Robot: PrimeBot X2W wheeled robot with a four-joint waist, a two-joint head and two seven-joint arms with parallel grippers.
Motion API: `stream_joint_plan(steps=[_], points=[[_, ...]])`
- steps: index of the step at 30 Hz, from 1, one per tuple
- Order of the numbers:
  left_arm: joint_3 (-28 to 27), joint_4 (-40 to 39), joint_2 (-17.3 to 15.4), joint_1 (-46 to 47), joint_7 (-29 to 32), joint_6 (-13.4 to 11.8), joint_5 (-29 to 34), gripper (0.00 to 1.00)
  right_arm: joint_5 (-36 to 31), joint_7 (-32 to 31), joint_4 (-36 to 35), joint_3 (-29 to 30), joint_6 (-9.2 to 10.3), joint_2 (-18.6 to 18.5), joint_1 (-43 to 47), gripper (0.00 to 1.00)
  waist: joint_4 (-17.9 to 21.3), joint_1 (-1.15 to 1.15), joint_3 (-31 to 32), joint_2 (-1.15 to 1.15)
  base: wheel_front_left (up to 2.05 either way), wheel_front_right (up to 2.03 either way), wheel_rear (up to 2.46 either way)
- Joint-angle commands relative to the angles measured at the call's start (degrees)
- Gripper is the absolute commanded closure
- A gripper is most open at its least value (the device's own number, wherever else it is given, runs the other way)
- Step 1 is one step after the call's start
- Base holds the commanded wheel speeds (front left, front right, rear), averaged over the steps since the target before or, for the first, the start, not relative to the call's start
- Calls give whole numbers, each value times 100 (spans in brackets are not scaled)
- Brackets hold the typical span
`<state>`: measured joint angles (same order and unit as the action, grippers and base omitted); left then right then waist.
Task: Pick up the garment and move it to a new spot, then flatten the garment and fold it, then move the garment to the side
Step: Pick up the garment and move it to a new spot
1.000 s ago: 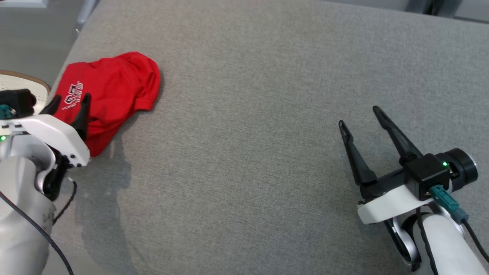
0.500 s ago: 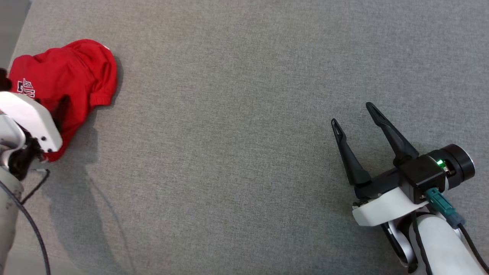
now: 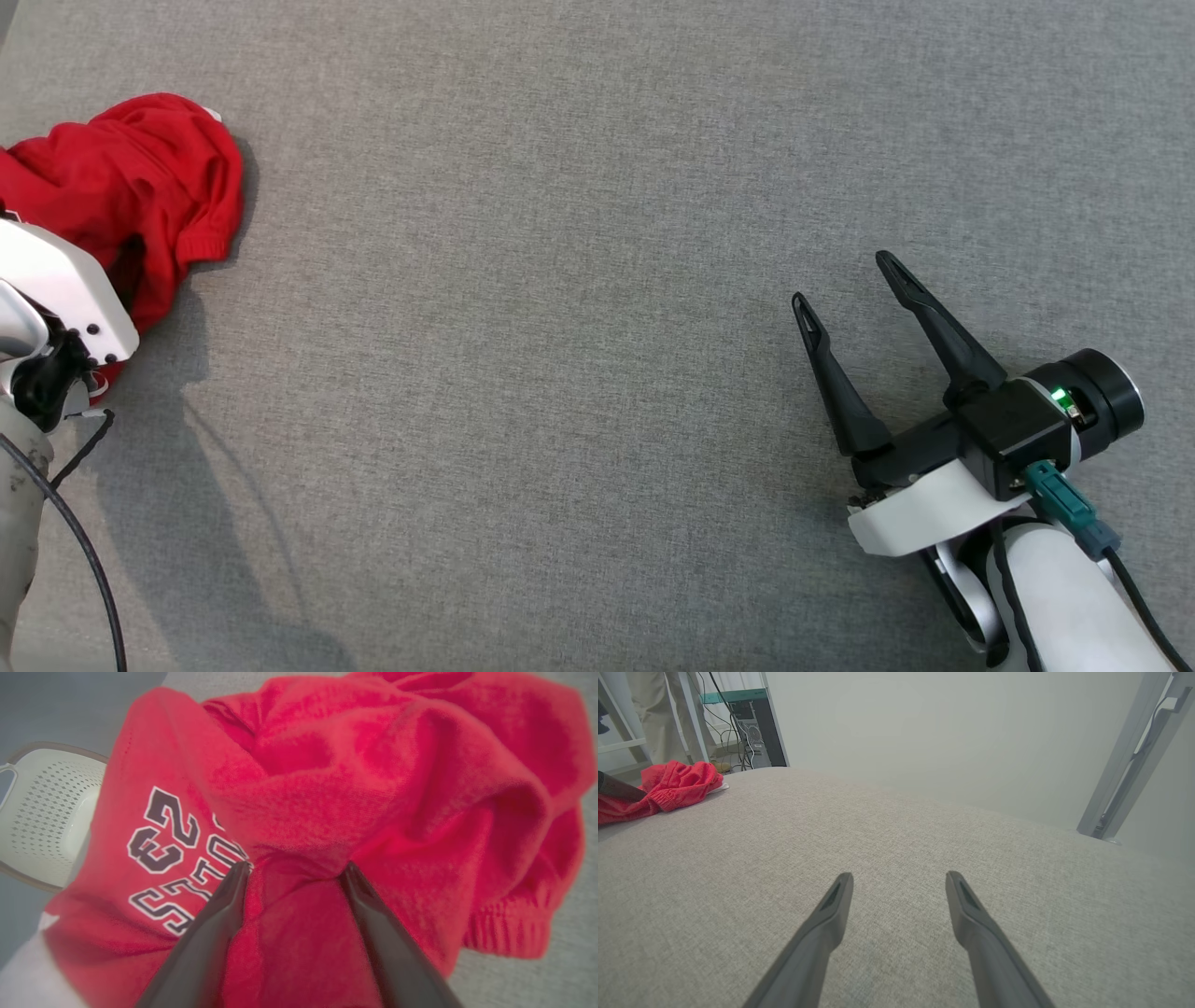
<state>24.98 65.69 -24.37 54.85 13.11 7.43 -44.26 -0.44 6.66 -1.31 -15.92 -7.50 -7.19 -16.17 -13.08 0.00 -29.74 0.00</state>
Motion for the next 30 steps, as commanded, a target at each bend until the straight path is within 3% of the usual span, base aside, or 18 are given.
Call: stream_joint_plan(steps=[1, 5, 10, 21, 30], points=[[76, 75, 81, -9, 156, 4, -62, 100, -14, 52, -3, -8, 1, 1, -64, 0, 29, 0, 0, 0, 0, 0, 0], [202, 52, 29, -62, 315, 6, -208, 100, -17, 72, 15, 20, 1, 17, -50, 0, 66, 0, 4, 0, 0, 0, 0], [249, 39, -43, 6, 60, 3, -349, 100, 1, 129, 103, 41, 1, 47, -34, 0, 48, 0, 105, 0, 0, 0, 0], [395, -38, -112, -62, -1060, 2, -377, 100, 182, 366, 441, -16, 1, 128, -56, 0, 40, 0, 722, 0, 0, 0, 0], [853, -798, -151, -445, -1800, 2, -355, 100, 387, 597, 770, 125, 1, 247, 128, 0, 130, 0, 1468, 0, 0, 0, 0]])
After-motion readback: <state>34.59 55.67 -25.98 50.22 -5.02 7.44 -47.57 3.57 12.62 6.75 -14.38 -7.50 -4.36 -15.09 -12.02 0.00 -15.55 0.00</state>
